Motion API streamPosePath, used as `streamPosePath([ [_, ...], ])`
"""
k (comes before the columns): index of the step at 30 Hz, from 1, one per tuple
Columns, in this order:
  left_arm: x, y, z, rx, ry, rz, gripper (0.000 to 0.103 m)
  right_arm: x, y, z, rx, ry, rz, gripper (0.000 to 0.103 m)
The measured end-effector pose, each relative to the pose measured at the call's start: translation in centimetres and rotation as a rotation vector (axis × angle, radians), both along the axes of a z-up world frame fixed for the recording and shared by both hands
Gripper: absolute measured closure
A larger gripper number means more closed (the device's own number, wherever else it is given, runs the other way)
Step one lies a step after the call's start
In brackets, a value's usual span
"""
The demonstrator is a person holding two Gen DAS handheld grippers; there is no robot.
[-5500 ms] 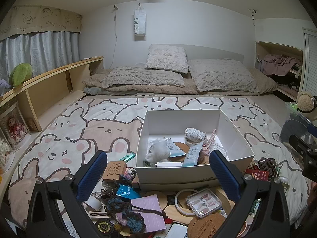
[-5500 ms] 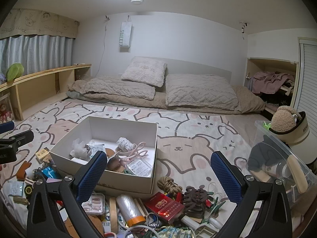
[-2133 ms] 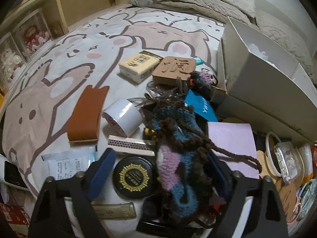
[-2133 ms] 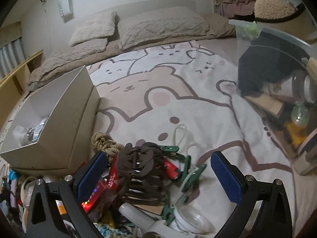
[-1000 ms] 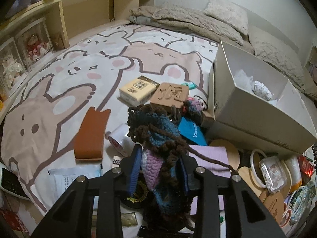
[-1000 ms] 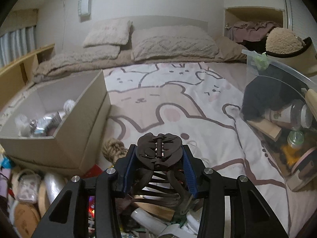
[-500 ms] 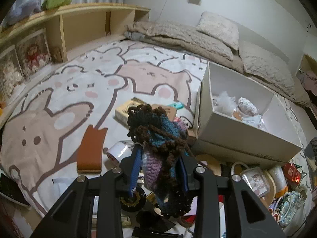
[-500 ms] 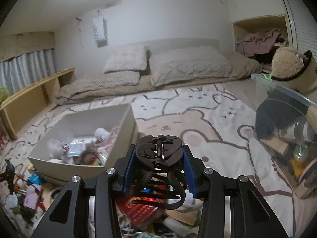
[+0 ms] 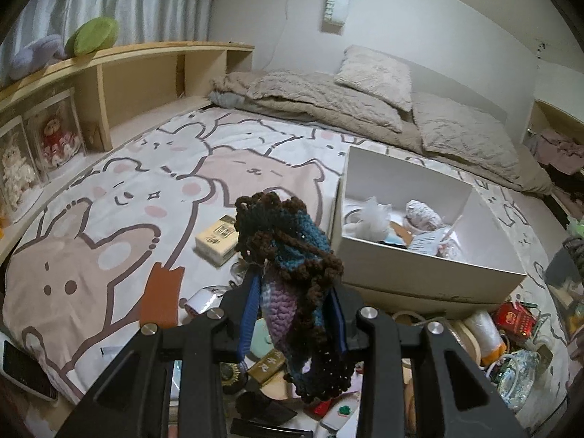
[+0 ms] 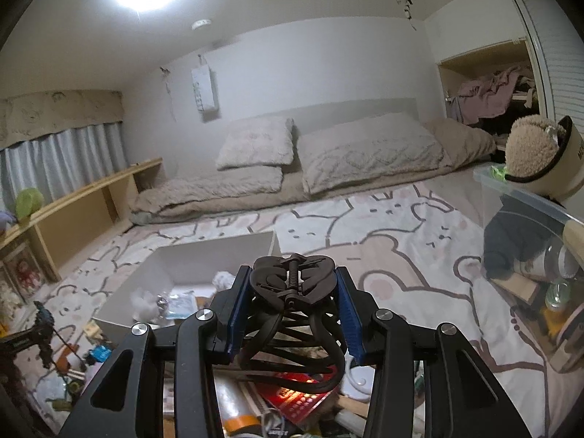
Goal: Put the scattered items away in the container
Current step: 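Lift crocheted pouch with left gripper and carry it over the white box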
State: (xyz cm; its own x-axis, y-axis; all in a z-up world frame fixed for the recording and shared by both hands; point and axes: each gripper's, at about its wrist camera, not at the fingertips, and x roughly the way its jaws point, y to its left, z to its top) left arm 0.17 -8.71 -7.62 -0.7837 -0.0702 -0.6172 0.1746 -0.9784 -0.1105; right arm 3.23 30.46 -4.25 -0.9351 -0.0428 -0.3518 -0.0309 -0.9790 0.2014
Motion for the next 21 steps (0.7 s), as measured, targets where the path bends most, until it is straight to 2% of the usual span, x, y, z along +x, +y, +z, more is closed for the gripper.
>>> streamPosePath([
  [15, -0.7, 3.9, 4.7, 0.036, 0.072, -0.161, 0.069, 1.3, -0.9, 1.9, -0.010, 0.044, 0.069, 0.058],
  [21, -0.6, 4.6, 7.1, 0.011, 0.110, -0.195, 0.069, 1.9, -1.2, 2.3, -0.017, 0.061, 0.085, 0.058],
])
